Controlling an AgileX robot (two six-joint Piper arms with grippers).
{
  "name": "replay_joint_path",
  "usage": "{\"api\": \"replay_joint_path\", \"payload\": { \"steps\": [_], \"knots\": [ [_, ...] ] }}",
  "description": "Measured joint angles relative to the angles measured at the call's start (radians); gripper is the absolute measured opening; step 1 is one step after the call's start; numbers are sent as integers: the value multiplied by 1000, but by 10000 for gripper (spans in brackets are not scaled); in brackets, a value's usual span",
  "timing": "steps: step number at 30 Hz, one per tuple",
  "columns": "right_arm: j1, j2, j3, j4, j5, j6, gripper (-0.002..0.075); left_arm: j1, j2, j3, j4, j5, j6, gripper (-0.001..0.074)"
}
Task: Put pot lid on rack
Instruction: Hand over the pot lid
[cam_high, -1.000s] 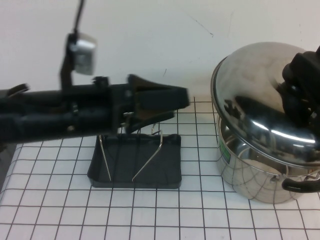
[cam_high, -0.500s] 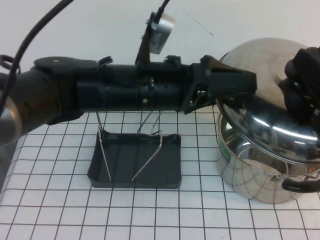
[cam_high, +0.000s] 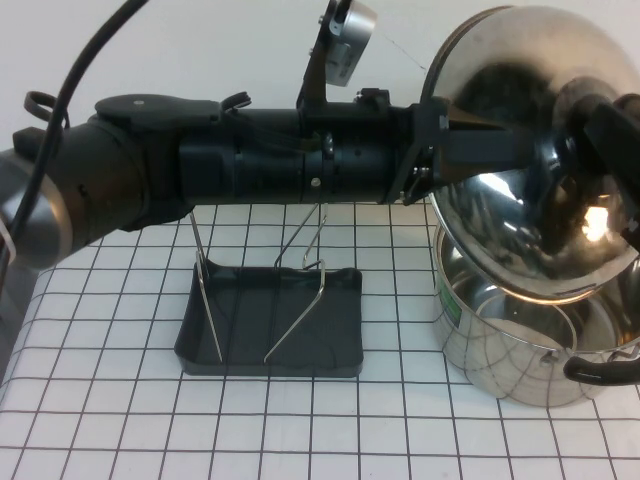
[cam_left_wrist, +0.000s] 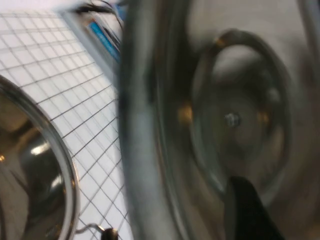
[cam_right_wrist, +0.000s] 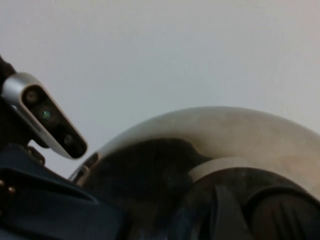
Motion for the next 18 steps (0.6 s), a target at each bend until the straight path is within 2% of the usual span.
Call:
{"api": "replay_joint_path", "payload": {
  "steps": [3, 18],
  "knots": [
    [0, 2, 2, 0, 9, 7, 353, -2, -2, 0, -8, 17, -2, 197],
    [0, 3, 2, -5, 10, 15, 352, -2, -2, 0, -8, 20, 0, 195]
  ]
}}
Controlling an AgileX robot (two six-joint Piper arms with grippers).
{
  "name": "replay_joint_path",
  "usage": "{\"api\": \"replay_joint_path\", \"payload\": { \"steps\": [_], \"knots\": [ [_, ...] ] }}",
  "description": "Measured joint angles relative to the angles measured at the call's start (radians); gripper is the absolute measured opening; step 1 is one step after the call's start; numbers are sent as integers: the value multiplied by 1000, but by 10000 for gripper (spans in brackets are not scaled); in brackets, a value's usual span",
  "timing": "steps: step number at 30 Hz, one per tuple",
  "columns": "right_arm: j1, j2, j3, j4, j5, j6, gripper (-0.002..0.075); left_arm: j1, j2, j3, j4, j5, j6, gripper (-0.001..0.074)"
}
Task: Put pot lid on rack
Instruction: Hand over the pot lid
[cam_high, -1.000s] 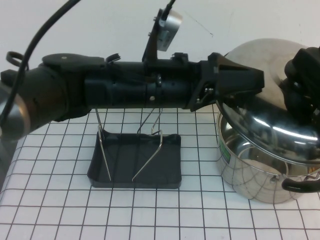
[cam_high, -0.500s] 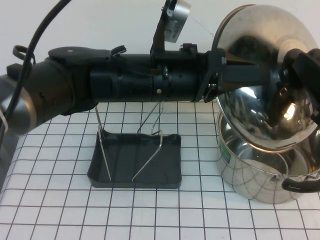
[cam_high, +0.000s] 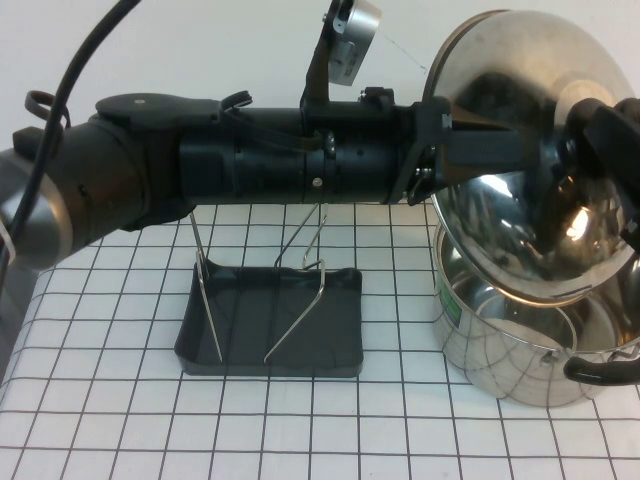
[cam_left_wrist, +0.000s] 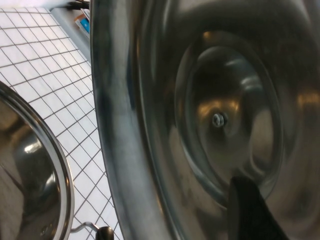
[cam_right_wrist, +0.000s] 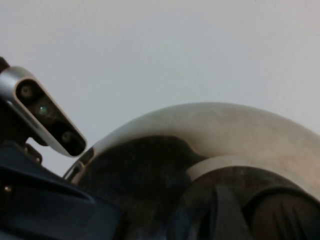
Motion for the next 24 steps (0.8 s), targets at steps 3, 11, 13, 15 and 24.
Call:
{"api": "replay_joint_path", "payload": {
  "steps": [3, 11, 13, 15, 24],
  "knots": [
    [0, 0, 0, -3, 2, 18, 355, 0, 0, 0, 0, 12, 2, 187],
    [0, -2, 0, -10, -39, 25, 524, -1, 6, 0, 42, -10, 7, 96],
    [0, -2, 0, -10, -41, 25, 535, -1, 6, 0, 42, -9, 7, 96],
    [0, -2, 0, -10, -44, 25, 538, -1, 3, 0, 42, -1, 11, 96],
    [0, -24, 0, -10, -50, 18, 542, 57, -136, 0, 174, -41, -21, 96]
  ]
}}
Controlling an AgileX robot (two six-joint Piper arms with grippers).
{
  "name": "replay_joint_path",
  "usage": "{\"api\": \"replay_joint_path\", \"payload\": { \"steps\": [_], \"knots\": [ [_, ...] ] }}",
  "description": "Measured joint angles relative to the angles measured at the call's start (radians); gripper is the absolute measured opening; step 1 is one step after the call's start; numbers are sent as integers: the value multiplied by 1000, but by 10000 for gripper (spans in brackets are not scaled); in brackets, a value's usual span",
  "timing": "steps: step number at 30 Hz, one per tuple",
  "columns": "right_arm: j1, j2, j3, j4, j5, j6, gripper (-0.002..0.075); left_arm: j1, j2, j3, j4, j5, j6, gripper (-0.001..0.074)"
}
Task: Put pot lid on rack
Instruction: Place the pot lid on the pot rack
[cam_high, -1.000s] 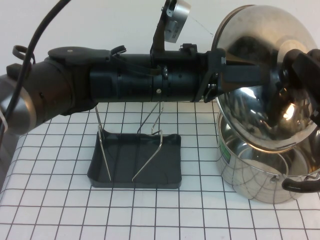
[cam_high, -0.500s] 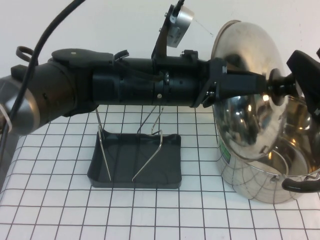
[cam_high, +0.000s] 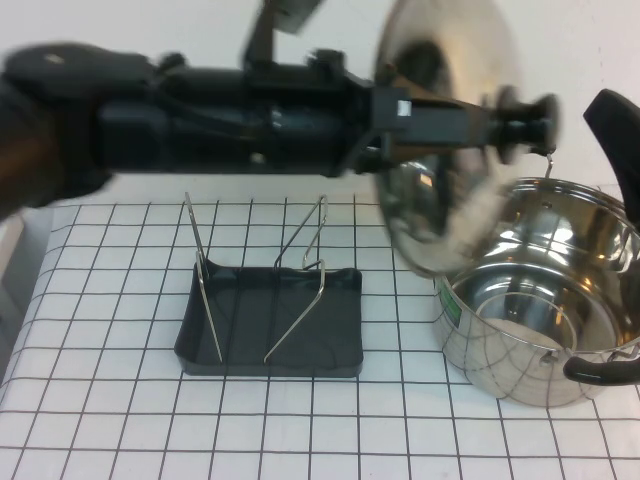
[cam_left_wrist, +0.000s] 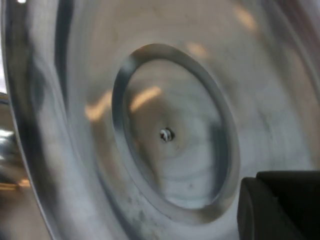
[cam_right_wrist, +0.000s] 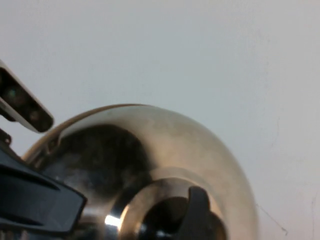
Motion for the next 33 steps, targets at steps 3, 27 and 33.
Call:
{"api": "replay_joint_path", "payload": {
  "steps": [3, 27, 33],
  "knots": [
    [0, -20, 0, 0, -2, -24, 542, 18, -93, 0, 212, -96, -101, 96],
    [0, -38, 0, -92, 6, -38, 541, -16, 2, 0, 911, -209, -552, 96],
    [0, -38, 0, -95, 91, -38, 541, -111, 29, 0, 1215, -241, -738, 96]
  ]
}}
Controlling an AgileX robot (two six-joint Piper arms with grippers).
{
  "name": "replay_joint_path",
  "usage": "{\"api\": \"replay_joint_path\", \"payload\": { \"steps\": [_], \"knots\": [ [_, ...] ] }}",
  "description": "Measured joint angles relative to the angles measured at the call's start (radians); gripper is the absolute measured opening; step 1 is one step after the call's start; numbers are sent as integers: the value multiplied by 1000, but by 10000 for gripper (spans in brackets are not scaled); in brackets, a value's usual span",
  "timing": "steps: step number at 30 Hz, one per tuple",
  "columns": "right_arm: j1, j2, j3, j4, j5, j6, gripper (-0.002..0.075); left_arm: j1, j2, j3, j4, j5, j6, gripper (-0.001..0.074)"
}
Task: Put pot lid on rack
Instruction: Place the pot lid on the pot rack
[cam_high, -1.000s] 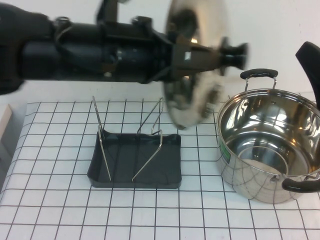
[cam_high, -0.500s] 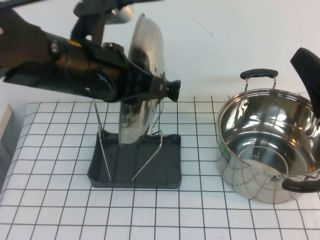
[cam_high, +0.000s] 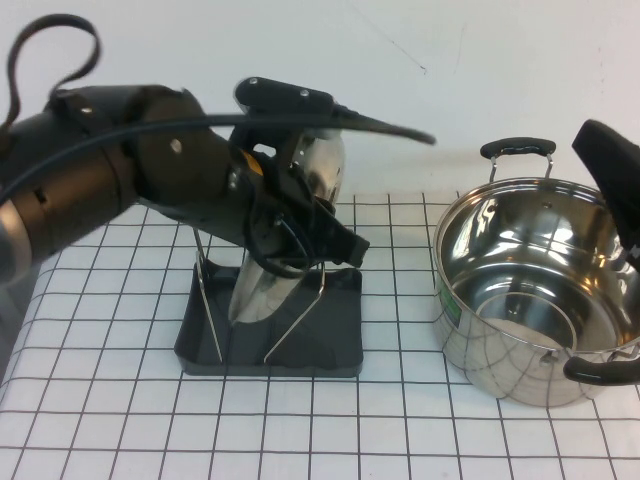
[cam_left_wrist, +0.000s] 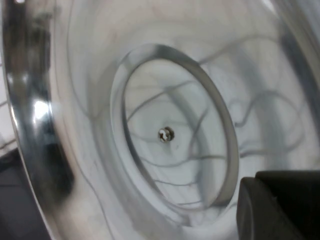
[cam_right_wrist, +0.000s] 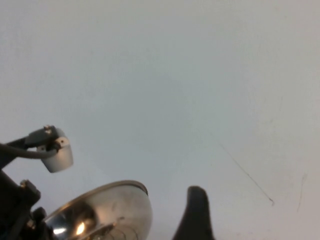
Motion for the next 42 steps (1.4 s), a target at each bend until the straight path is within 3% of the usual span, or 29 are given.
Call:
{"api": "replay_joint_path", "payload": {
  "steps": [7, 29, 31, 36, 38, 42],
  "knots": [
    [0, 0, 0, 0, 76, -2, 541, -36, 9, 0, 167, -6, -135, 96],
    [0, 0, 0, 0, 79, -21, 540, -36, 65, 0, 163, -22, -151, 106],
    [0, 0, 0, 0, 79, -21, 540, -36, 65, 0, 163, -22, -151, 155],
    [0, 0, 0, 0, 79, -23, 540, -36, 67, 0, 160, -16, -151, 410],
    [0, 0, 0, 0, 79, -23, 540, -36, 68, 0, 160, -14, -151, 454],
    [0, 0, 0, 0, 79, -23, 539, -36, 68, 0, 163, 2, -151, 471]
  ]
}}
